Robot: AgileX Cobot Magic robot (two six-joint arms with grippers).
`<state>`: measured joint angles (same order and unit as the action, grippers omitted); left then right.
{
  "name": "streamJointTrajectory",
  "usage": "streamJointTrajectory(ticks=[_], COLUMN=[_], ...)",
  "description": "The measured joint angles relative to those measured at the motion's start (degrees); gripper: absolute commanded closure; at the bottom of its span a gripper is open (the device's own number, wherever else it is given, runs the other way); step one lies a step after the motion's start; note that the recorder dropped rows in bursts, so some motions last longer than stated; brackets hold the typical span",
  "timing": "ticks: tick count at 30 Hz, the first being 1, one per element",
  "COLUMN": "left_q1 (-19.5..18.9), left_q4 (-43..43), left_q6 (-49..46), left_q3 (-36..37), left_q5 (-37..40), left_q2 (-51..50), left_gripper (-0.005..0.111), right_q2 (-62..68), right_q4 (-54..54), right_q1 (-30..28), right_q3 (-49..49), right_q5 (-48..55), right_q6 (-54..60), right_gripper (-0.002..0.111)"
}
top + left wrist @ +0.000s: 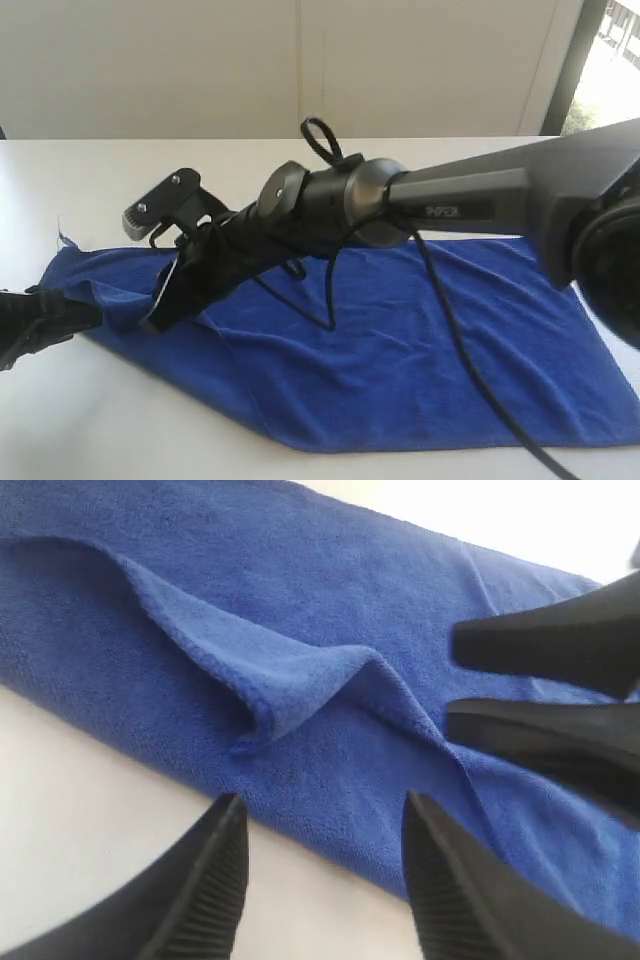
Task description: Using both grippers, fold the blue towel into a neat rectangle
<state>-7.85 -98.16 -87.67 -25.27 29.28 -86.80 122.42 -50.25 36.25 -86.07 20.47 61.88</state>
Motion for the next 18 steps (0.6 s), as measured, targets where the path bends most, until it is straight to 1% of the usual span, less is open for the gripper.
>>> streamJointTrajectory(ticks=[4, 11, 14, 18], left_q1=[0.00, 0.00, 0.00, 0.00], left_q4=[-0.49, -0.60, -0.60, -0.60], left_q6=[-1.47, -3.46, -4.13, -4.47], left_q3=[-0.53, -5.26, -7.35, -8.95], left_q5=[2.40, 4.42, 5.15, 5.88], left_q2=[-4.28, -9.53, -11.55, -13.60], left_gripper=[0.053, 0.053, 0.053, 0.053], right_q2=[-4.28, -6.62, -6.62, -6.62], right_q4=[4.22, 14.59, 16.40, 17.68], right_q1=[-2.19, -8.44, -10.60, -12.14], right_q3=[0.00, 0.00, 0.00, 0.00], right_q5=[2.82, 10.06, 13.20, 14.93], right_q6=[-4.24, -13.98, -15.44, -16.56], right_gripper=[0.070, 0.070, 0.070, 0.070])
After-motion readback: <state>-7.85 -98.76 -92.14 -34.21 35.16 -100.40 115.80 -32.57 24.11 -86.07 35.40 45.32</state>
